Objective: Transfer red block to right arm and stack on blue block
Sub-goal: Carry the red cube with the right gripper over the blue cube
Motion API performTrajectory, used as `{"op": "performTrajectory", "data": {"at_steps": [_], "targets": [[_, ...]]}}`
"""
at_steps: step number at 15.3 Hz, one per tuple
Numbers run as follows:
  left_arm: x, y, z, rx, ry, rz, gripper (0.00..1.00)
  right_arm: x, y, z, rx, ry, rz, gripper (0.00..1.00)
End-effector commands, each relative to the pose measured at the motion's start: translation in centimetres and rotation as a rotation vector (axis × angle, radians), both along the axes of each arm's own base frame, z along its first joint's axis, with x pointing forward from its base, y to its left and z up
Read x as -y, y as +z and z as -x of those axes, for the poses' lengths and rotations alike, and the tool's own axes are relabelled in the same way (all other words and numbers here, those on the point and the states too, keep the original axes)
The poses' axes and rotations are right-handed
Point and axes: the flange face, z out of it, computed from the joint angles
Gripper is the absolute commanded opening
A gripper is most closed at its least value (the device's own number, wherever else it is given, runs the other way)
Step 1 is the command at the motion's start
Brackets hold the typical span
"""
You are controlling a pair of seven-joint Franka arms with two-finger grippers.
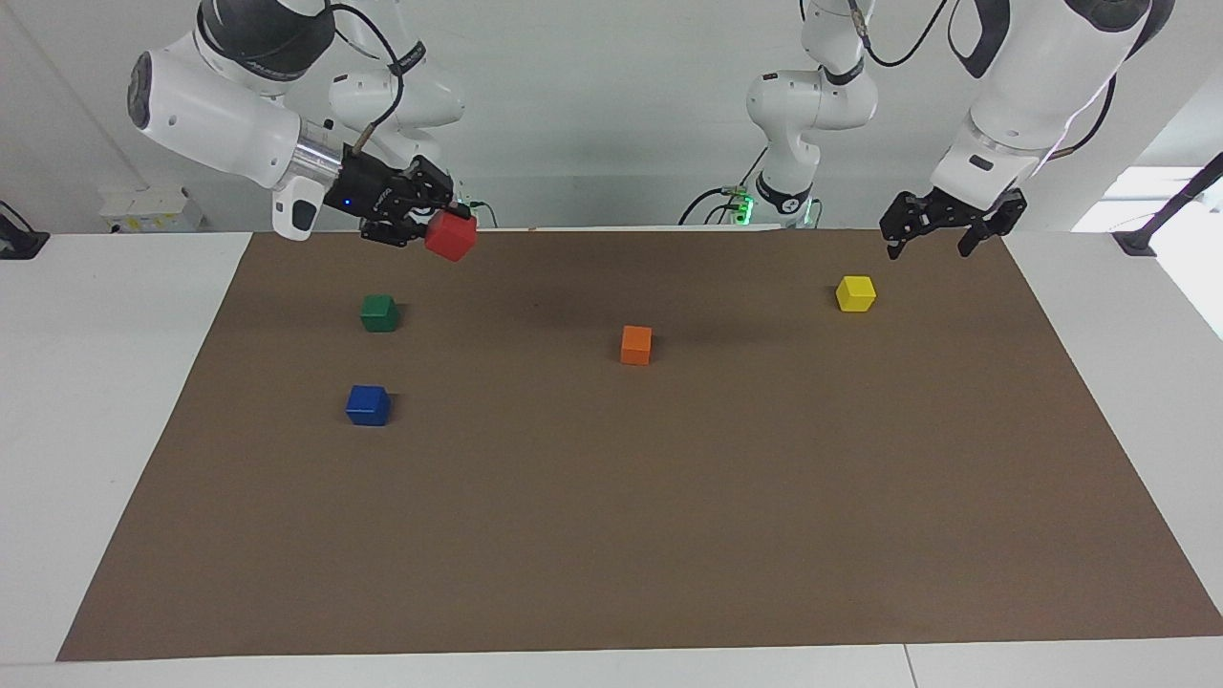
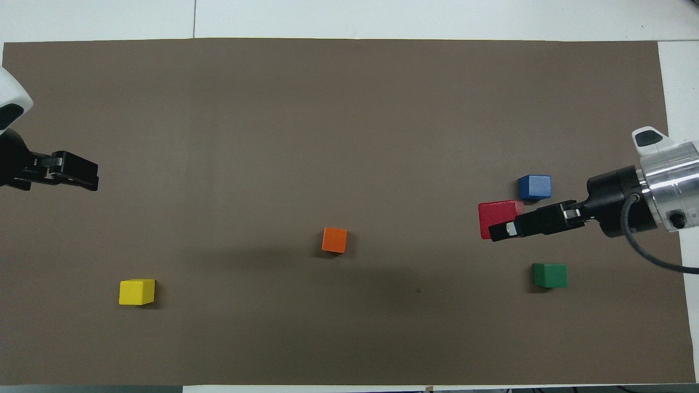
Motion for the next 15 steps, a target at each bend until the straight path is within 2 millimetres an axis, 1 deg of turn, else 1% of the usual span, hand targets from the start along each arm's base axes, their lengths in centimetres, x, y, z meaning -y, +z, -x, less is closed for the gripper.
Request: {"op": "performTrajectory", "data": {"at_steps": [1, 3, 4, 5, 6, 8, 11, 13, 14, 15], "targets": [[-1.1, 0.0, 0.8, 0.003, 0.014, 0.009, 1.0, 0.8, -0.1, -1.2, 0.073, -0.024, 0.171, 0.0], [-1.3, -0.1, 0.4, 0.012, 0.016, 0.011, 1.0, 0.7, -0.8, -1.2, 0.077, -0.021, 0.279, 0.0], [-1.0, 0.1, 0.1, 0.042, 0.011, 0.016, 1.0, 0.7, -1.0, -1.4, 0.095, -0.024, 0.333, 0.0], [-1.1, 0.2, -0.2, 0.053, 0.015, 0.018, 1.0, 1.1, -1.6, -1.5, 0.096, -0.03, 0.394, 0.0], [-1.1, 0.5, -0.5, 0.059, 0.016, 0.021, 1.0, 0.9, -2.6, -1.5, 0.083, -0.036, 0.453, 0.0], [-1.0, 1.0, -0.7, 0.054, 0.015, 0.022, 1.0, 1.6, -5.0, -2.2, 0.075, -0.043, 0.52, 0.0], [-1.0, 0.8, -1.4, 0.054, 0.015, 0.03, 1.0, 3.6, -9.1, -3.5, 0.049, -0.075, 0.558, 0.0], [-1.1, 0.7, -1.6, 0.053, 0.017, 0.032, 1.0, 5.2, -11.3, -4.3, 0.02, -0.136, 0.604, 0.0], [-0.9, 0.7, -1.7, 0.058, 0.018, 0.043, 1.0, 5.6, -12.1, -4.5, 0.011, -0.168, 0.623, 0.0], [-1.1, 1.3, -1.9, 0.073, 0.023, 0.051, 1.0, 5.7, -13.0, -4.6, 0.008, -0.178, 0.635, 0.0]]}}
